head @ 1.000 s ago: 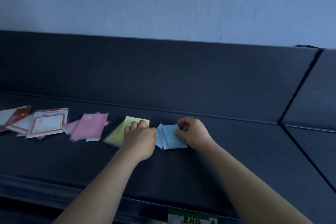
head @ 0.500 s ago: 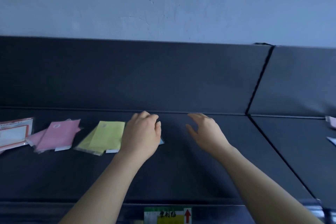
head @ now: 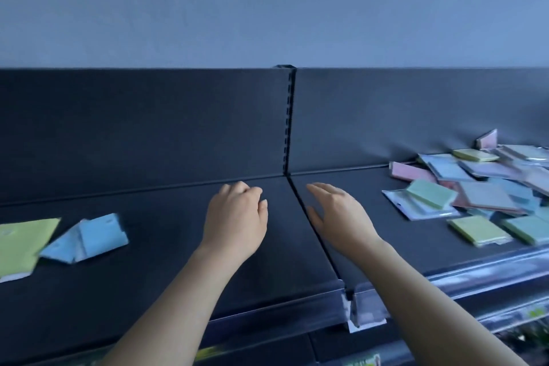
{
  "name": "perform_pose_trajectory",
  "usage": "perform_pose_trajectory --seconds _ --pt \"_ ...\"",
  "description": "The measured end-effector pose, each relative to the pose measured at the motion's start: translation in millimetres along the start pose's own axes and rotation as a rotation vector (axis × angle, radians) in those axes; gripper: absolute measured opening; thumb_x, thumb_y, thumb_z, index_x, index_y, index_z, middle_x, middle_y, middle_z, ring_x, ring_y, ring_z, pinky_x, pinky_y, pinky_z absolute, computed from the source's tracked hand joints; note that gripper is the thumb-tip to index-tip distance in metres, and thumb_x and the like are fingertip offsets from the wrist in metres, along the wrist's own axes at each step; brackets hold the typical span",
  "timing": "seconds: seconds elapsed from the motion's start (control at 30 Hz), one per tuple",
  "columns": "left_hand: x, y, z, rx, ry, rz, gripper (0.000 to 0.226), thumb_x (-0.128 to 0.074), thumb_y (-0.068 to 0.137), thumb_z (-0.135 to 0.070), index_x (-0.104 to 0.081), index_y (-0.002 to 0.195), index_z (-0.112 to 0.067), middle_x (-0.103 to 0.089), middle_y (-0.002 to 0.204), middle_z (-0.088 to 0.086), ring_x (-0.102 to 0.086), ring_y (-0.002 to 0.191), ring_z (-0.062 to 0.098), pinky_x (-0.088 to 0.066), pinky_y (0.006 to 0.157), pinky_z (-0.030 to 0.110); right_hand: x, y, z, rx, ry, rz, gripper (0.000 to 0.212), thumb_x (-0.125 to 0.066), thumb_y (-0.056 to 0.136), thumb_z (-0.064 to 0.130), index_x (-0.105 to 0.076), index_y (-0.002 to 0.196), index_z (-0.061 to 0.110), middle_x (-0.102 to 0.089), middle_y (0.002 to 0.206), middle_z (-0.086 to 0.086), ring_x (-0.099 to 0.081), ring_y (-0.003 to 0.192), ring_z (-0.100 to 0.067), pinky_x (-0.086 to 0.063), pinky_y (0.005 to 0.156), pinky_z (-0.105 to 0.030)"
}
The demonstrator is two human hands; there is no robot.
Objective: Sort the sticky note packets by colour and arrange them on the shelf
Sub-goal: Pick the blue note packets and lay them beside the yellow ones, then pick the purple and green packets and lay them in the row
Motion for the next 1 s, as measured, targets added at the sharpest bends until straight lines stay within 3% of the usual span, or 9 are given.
perform_pose_trajectory --seconds 0.17,0.3,0.33,0.47,0.63,0.73,0.87,1.0 --pt "-31.7 19.7 -82.5 -0.038 -0.034 0.031 0.032 -0.041 0.099 -0.031 -0.065 0.113 -0.014 -0.062 0.111 -0.001 -0.052 0.103 0.023 -0.044 0.087 0.033 32.4 -16.7 -86.6 -0.068 -0.062 0.019 0.038 -0.052 0.092 0.021 -0.055 0.129 0.009 -0.057 0.132 -0.004 -0.052 0.12 -0.027 -0.043 0.095 -0.034" --pt "-55.9 35.2 -136.0 -0.041 -0.033 0.081 0.033 -0.04 0.1 -0.033 -0.063 0.113 -0.014 -0.06 0.114 -0.001 -0.051 0.105 0.023 -0.044 0.089 0.034 47.2 -25.3 -150.1 -0.158 -0.063 0.048 0.013 -0.051 0.089 0.019 -0.057 0.09 0.008 -0.063 0.098 -0.006 -0.058 0.096 -0.033 -0.042 0.072 -0.038" --pt "-62.4 39.1 -146.5 -0.043 -0.024 0.1 0.033 -0.04 0.1 -0.034 -0.063 0.114 -0.015 -0.06 0.115 0.0 -0.051 0.106 0.023 -0.044 0.09 0.034 51.0 -27.1 -163.0 -0.175 -0.061 0.056 0.015 -0.05 0.091 0.021 -0.057 0.091 0.007 -0.063 0.098 -0.006 -0.058 0.097 -0.033 -0.041 0.072 -0.037" --pt "-89.2 56.4 -178.3 -0.053 0.009 0.177 0.033 -0.04 0.1 -0.035 -0.062 0.114 -0.015 -0.059 0.114 0.001 -0.051 0.104 0.024 -0.043 0.087 0.033 64.2 -31.1 -208.3 -0.224 -0.112 0.071 0.034 -0.05 0.095 0.027 -0.058 0.124 0.011 -0.057 0.132 -0.004 -0.053 0.119 -0.027 -0.043 0.091 -0.033" --pt "-114.8 81.2 -206.6 -0.076 0.026 0.279 0.039 -0.041 0.098 -0.043 -0.059 0.117 -0.014 -0.056 0.12 0.004 -0.049 0.11 0.026 -0.041 0.09 0.034 67.5 -22.7 -248.3 -0.328 -0.089 0.094 0.034 -0.049 0.096 0.028 -0.057 0.121 0.007 -0.06 0.125 -0.01 -0.053 0.114 -0.03 -0.042 0.089 -0.036" --pt "-130.9 94.7 -218.7 -0.098 0.046 0.373 0.043 -0.044 0.095 -0.052 -0.057 0.109 -0.014 -0.054 0.121 0.006 -0.046 0.113 0.028 -0.038 0.09 0.035 63.2 -13.3 -265.7 -0.359 -0.085 0.119 0.033 -0.051 0.094 0.032 -0.056 0.117 0.009 -0.06 0.122 -0.01 -0.054 0.111 -0.03 -0.042 0.086 -0.035" --pt "-149.7 110.2 -230.0 -0.093 0.05 0.533 0.057 -0.047 0.088 -0.064 -0.053 0.116 -0.014 -0.047 0.129 0.006 -0.04 0.121 0.028 -0.037 0.094 0.037 58.5 -2.8 -277.6 -0.397 -0.112 0.203 0.059 -0.053 0.092 0.043 -0.041 0.139 0.009 -0.044 0.144 -0.008 -0.042 0.13 -0.026 -0.032 0.105 -0.033" --pt "-165.1 121.2 -239.5 -0.094 0.086 0.601 0.08 -0.047 0.077 -0.078 -0.05 0.126 -0.014 -0.041 0.134 0.005 -0.037 0.123 0.027 -0.035 0.094 0.038 55.2 3.4 -285.2 -0.424 -0.059 0.232 0.066 -0.057 0.09 0.047 -0.037 0.14 0.01 -0.045 0.142 -0.009 -0.041 0.128 -0.027 -0.031 0.103 -0.033"
Point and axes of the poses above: each hand's wrist, its own y-axis towards the middle knuckle, its own x-axis out of the back of the hand, z = x × y, the point moved 2 cm from there along y, towards the middle knuckle
